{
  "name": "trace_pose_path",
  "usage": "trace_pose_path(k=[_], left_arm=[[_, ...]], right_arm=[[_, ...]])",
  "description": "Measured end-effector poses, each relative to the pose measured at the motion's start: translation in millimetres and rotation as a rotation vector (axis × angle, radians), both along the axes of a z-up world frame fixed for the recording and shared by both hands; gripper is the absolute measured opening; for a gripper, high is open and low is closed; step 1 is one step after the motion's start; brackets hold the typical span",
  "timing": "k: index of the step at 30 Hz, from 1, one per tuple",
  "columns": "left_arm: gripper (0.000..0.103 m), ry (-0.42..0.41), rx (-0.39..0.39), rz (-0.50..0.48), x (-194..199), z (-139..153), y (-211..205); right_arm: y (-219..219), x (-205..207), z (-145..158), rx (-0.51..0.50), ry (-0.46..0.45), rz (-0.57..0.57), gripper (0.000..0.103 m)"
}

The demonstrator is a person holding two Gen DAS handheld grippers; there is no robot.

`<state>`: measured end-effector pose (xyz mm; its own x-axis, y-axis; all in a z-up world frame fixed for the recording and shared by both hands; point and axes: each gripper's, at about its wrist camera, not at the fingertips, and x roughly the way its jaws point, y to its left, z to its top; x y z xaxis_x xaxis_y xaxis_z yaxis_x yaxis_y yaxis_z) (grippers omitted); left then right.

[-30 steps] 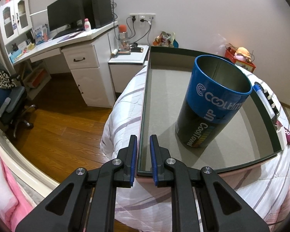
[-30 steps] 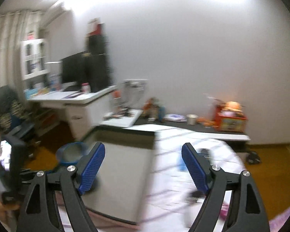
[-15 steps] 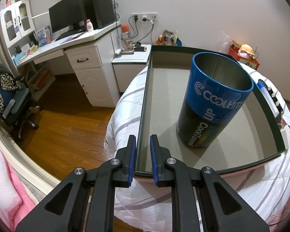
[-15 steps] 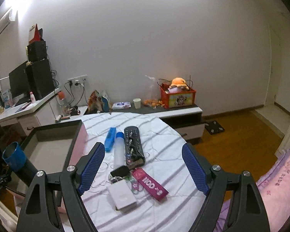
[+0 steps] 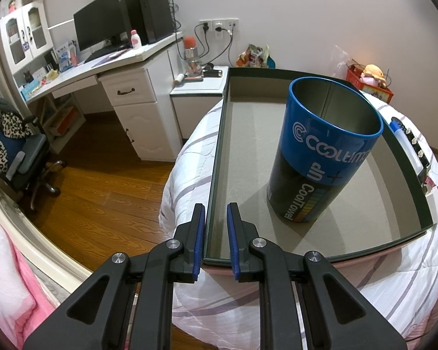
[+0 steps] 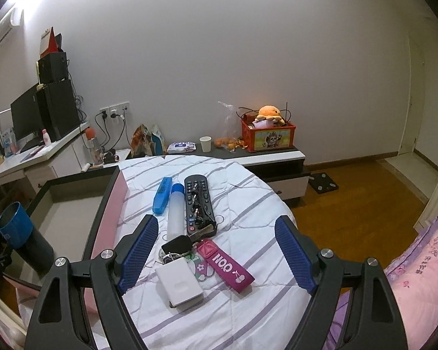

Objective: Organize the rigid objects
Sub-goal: 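Move the right tool to the white charger and grasp it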

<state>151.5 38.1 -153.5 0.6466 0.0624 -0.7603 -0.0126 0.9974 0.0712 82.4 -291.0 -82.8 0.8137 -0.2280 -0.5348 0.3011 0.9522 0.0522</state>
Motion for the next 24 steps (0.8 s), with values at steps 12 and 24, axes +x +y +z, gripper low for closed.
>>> trace_pose_path(k=[12, 24], left_arm=[[0.014, 0.0, 0.001, 0.0, 0.1, -0.1, -0.4], [0.014, -0.002, 0.0, -0.001, -0.3, -0.3, 0.2]], right_arm=[[3.9, 0.4, -10.9, -0.003, 0.04, 0.005, 0.084], [23.5, 11.9, -56.3, 0.017, 0.141, 0.157, 0.084]])
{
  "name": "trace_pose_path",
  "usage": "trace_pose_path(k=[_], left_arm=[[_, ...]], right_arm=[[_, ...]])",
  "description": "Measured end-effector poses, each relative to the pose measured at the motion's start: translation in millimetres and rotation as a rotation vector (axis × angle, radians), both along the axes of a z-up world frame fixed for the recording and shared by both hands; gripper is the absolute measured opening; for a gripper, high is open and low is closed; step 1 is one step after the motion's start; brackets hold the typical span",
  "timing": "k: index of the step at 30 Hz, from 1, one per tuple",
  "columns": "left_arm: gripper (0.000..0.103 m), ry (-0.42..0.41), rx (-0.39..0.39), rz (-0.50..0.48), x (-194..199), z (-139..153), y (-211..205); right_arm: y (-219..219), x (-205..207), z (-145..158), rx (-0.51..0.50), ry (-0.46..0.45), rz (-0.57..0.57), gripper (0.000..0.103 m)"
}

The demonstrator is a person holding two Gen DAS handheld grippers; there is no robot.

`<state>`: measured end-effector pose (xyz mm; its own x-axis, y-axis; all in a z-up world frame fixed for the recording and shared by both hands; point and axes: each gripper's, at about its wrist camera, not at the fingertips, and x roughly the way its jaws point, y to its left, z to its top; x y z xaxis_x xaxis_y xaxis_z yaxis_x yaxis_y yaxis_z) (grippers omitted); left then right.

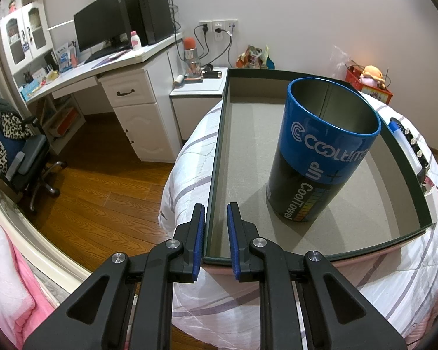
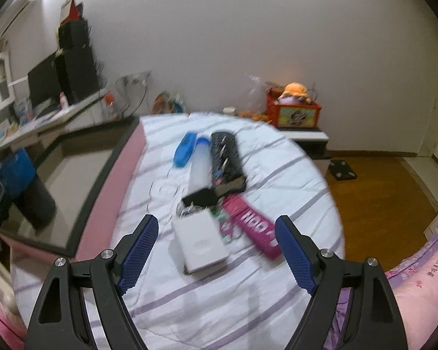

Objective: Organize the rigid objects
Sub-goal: 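Move the right tool to the white charger and grasp it, then carry the white charger into the tray beside the cup and release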

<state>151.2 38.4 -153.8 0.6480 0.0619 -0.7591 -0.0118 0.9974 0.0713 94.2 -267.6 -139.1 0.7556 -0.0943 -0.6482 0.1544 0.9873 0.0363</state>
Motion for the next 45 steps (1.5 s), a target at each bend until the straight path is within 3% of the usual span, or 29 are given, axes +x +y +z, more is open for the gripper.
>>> trace_pose_path(k=[9, 12, 14, 21, 37, 45], left_arm=[[0.015, 0.0, 0.0, -0.005, 0.5, 2.7, -0.6], [0.015, 0.001, 0.002, -0.008, 2.1, 3.1, -2.7], [0.015, 0.0, 0.002, -0.006, 2.4, 3.1, -2.2], [0.015, 0.0, 0.0, -0.008, 2.3, 2.6, -2.5], [0.015, -0.001, -0.015, -0.016, 6.2, 3.2, -1.4], [0.016, -0.002, -0.017, -0.018, 6.3, 2.3, -1.0]], right_arm=[[1.9, 12.7, -25.4, 0.017, 0.049, 0.053, 0.083], [-0.2, 15.9, -29.9, 0.028, 0.064, 0.061, 0.069], [2.2, 18.1, -32.3, 0.028, 0.083, 0.083, 0.052], [6.0, 13.0, -31.3, 0.042, 0.069, 0.113, 0.042], [15.6, 2.5, 2.0, 0.051, -0.018, 0.126, 0.041], [65.7, 19.3, 40.5, 0.035, -0.099, 0.263, 0.041]])
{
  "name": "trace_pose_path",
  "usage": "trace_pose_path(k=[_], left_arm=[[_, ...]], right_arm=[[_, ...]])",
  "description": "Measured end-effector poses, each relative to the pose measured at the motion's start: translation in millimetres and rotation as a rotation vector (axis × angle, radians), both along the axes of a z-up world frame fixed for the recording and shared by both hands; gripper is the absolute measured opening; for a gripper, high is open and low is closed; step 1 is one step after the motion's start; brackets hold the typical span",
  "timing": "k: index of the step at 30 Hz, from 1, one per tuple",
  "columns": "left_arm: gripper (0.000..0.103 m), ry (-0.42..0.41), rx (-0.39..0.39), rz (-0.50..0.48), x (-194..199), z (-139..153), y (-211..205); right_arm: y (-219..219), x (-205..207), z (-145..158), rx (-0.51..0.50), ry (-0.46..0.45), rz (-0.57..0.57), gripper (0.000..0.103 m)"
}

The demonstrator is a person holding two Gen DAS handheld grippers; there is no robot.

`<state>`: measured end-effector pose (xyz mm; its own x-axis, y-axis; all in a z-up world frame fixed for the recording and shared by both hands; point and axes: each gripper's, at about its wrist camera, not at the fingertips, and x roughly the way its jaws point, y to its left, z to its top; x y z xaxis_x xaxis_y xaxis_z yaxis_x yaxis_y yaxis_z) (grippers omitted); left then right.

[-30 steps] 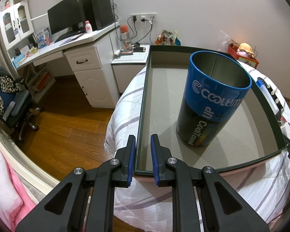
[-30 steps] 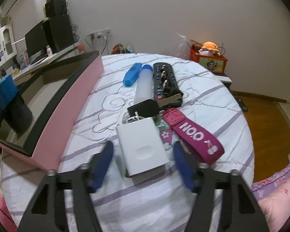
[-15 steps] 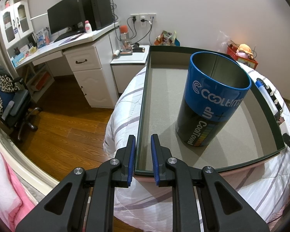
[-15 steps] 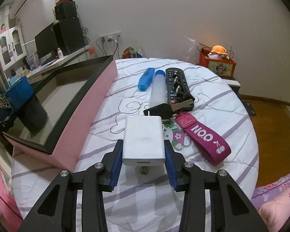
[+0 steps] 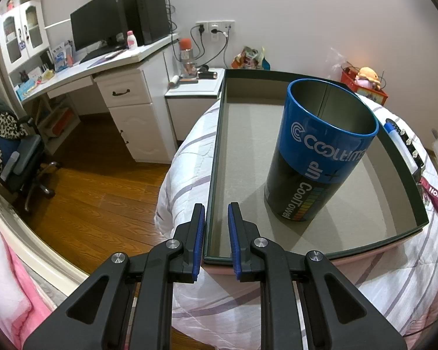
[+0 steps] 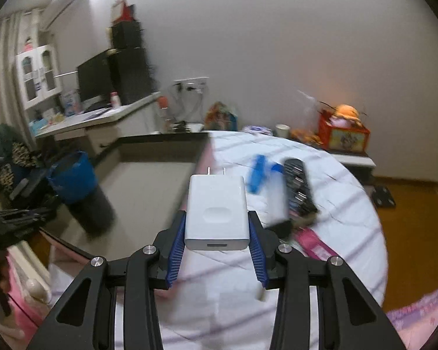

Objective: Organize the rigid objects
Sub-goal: 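Carry the white charger into the tray beside the cup and release, then move the right tool back and grasp the black TV remote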

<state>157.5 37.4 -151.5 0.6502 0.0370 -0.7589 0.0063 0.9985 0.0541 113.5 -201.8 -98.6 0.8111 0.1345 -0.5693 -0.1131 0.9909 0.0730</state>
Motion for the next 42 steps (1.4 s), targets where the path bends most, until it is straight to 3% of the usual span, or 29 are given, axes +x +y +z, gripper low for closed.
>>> trace_pose_path(k=[12, 23, 25, 27, 29, 30, 33, 35, 42], left_arm=[[0.016, -0.004, -0.01, -0.012, -0.4, -3.1, 2.8], [0.016, -0.006, -0.013, -0.018, -3.6, -3.8, 5.0], [0.016, -0.005, -0.014, -0.018, -3.7, -3.9, 5.2], [0.016, -0.005, -0.011, -0.018, -3.9, -3.6, 4.3], [0.016, -0.006, -0.013, -0.017, -4.0, -3.4, 5.2], [0.016, -0.006, -0.013, -0.017, -4.5, -3.5, 5.2], [0.016, -0.005, -0.012, -0.017, -5.1, -3.5, 5.9], [0.016, -0.004, -0.012, -0.016, -5.4, -3.3, 6.3], [0.016, -0.004, -0.004, -0.011, -6.5, -3.9, 7.4]], right_arm=[[88.6, 48.6, -29.7, -0.045, 0.119, 0.181, 0.041], [98.4, 57.6, -50.2, -0.066, 0.207, 0.188, 0.042], [98.2, 55.5, -49.1, -0.07, 0.196, 0.183, 0.042], [97.7, 53.4, -46.2, -0.072, 0.184, 0.182, 0.051], [96.6, 48.3, -40.1, -0.098, 0.151, 0.163, 0.068], [95.0, 45.7, -37.0, -0.107, 0.136, 0.155, 0.07], [83.8, 36.2, -22.5, -0.114, 0.081, 0.125, 0.072], [70.6, 26.7, -9.9, -0.109, 0.04, 0.093, 0.08], [20.0, 5.9, 25.1, -0.113, -0.052, -0.074, 0.081]])
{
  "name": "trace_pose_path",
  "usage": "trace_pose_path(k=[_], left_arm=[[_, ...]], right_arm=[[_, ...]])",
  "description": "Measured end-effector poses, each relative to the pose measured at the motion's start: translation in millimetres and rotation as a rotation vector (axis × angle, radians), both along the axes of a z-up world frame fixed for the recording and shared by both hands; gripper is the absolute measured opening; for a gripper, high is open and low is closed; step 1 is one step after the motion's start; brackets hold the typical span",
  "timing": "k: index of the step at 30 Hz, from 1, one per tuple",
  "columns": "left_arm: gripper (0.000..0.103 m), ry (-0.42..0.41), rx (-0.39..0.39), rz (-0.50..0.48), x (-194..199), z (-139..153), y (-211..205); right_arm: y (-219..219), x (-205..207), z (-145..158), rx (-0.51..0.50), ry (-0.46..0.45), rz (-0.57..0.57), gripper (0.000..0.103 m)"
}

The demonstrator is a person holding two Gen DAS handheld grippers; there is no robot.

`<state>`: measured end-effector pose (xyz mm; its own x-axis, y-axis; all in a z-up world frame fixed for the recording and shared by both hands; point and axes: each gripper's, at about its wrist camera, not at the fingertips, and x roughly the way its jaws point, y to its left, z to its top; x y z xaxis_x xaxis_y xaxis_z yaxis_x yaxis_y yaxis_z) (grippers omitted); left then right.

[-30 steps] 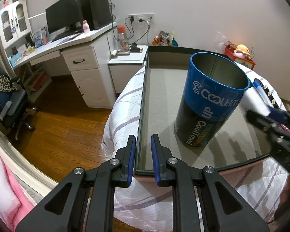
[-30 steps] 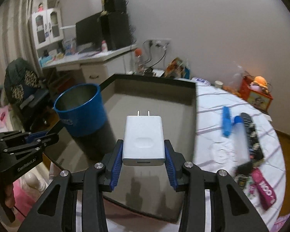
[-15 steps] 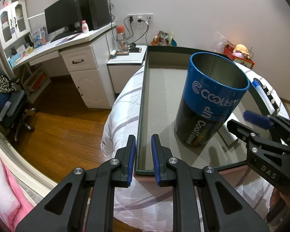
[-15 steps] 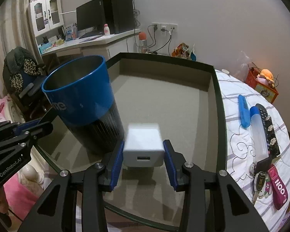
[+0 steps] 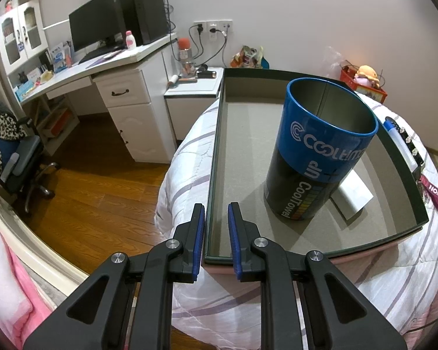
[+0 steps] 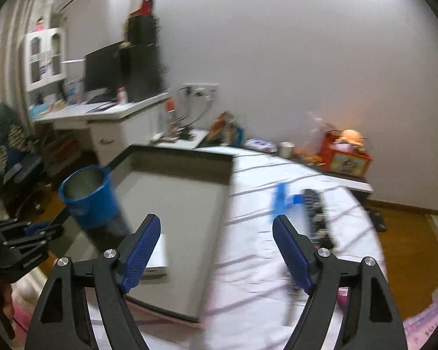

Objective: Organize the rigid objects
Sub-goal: 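Move the right tool back and grasp the black TV remote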

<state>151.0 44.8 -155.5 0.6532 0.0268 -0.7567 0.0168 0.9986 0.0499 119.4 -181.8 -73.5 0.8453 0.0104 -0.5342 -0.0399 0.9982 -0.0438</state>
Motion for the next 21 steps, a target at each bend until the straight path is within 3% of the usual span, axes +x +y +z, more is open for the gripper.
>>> trace_pose_path(k=[9, 21], left_arm=[[0.015, 0.002, 0.009, 0.007, -0.8, -0.7, -1.5], [0.015, 0.004, 0.008, 0.008, -2.0, 0.4, -1.0]], right_arm=[[-58.5, -27.2, 17.5, 0.017, -0.052, -0.175, 0.085], [-101.9, -38.4, 6.2, 0.076, -0.022, -0.248, 0.085]])
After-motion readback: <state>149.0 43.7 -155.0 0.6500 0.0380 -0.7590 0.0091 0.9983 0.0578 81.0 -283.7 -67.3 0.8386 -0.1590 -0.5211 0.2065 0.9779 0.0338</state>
